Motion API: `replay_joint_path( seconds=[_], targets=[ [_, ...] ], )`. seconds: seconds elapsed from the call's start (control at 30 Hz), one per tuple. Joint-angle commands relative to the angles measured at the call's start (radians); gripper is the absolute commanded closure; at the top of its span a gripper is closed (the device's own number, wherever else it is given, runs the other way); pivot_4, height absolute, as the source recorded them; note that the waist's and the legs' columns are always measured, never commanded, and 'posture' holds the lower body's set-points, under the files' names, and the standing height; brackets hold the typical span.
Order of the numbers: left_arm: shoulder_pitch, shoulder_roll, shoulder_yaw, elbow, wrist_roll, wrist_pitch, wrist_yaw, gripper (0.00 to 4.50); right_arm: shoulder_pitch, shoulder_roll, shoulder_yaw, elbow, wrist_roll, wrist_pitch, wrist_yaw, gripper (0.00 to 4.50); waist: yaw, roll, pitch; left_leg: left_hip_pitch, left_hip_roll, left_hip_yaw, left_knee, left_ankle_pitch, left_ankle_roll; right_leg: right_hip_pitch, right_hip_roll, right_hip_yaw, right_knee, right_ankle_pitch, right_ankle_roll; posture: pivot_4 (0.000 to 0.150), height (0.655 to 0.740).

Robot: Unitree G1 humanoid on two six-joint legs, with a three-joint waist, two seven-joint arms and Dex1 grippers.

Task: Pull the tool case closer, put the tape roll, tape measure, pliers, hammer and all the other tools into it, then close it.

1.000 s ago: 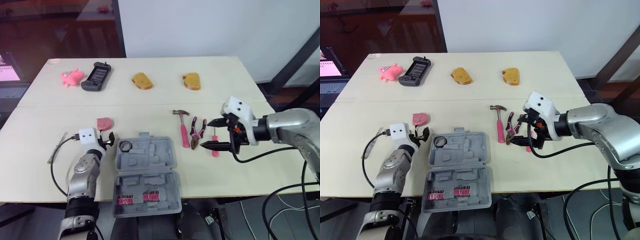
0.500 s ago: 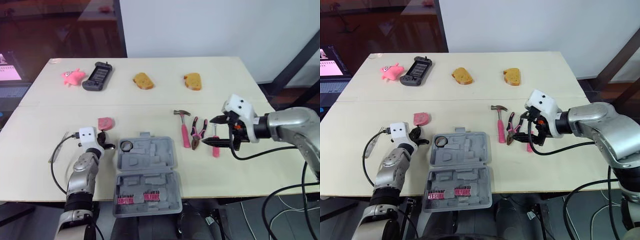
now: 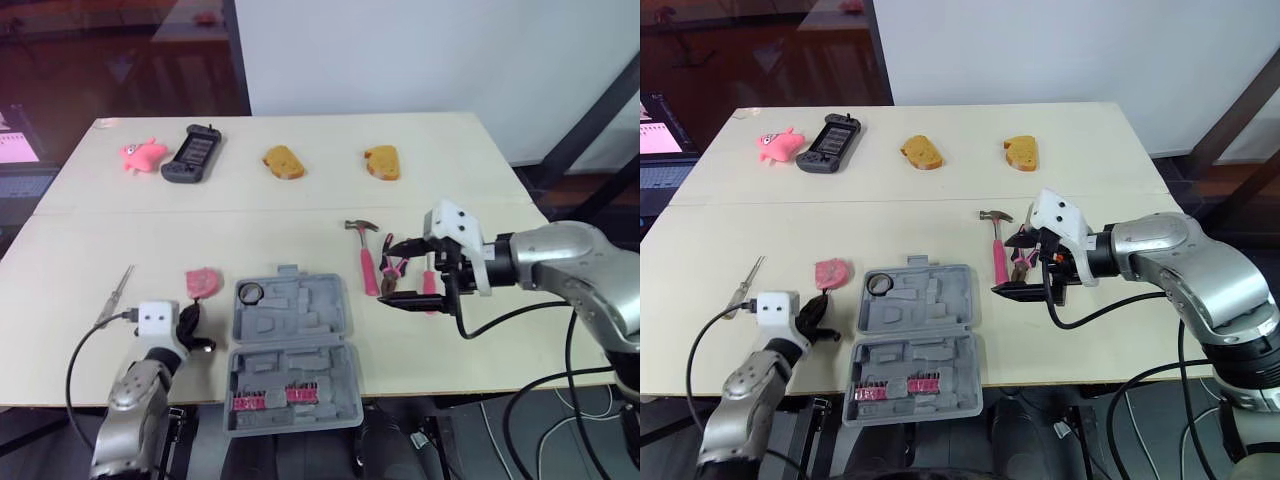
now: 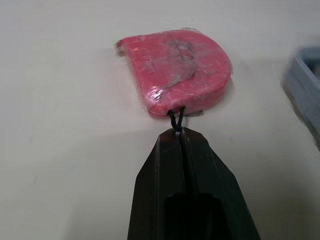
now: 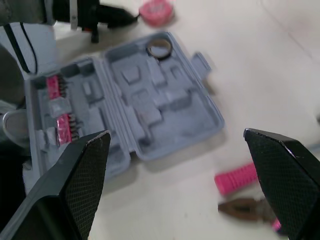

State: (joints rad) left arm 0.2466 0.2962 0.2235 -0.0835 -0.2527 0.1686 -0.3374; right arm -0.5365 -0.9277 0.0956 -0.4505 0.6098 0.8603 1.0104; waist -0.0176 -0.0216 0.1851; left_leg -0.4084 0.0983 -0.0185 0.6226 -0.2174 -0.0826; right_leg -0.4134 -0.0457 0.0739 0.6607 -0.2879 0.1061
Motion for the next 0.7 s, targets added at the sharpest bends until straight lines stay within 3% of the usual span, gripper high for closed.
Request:
replay_joint_path(
  seconds=[0.03, 0.27, 0.7],
  targets=[
    [0.128, 0.002, 0.034, -0.026, -0.018, -0.027, -0.038, 4.48, -0.013, 0.042, -0.026, -0.021, 0.037, -0.064, 0.042, 0.0, -0.004, 0.0, 0.0, 0.0, 0.0, 0.0, 0.0, 0.0, 0.0, 0.0, 0.0, 0.0, -0.001, 0.0, 0.0, 0.15, 0.7238],
    [0.354, 0.01, 0.0, -0.124, -0.022, -0.089, -0.134, 4.48, -0.106, 0.073, 0.036, 0.045, 0.129, 0.034, 0.163, 0.0, -0.017, 0.0, 0.0, 0.0, 0.0, 0.001, 0.0, -0.001, 0.0, -0.001, 0.0, 0.001, -0.002, 0.0, -0.001, 0.15, 0.7238],
    [0.571, 0.013, 0.02, -0.244, -0.036, -0.119, -0.165, 4.48, -0.141, 0.098, 0.128, 0.107, 0.054, -0.03, 0.252, 0.0, -0.029, 0.0, -0.001, -0.001, 0.0, 0.009, -0.001, -0.006, 0.003, -0.007, -0.002, 0.006, -0.01, 0.0, -0.001, 0.15, 0.7238]
  ],
)
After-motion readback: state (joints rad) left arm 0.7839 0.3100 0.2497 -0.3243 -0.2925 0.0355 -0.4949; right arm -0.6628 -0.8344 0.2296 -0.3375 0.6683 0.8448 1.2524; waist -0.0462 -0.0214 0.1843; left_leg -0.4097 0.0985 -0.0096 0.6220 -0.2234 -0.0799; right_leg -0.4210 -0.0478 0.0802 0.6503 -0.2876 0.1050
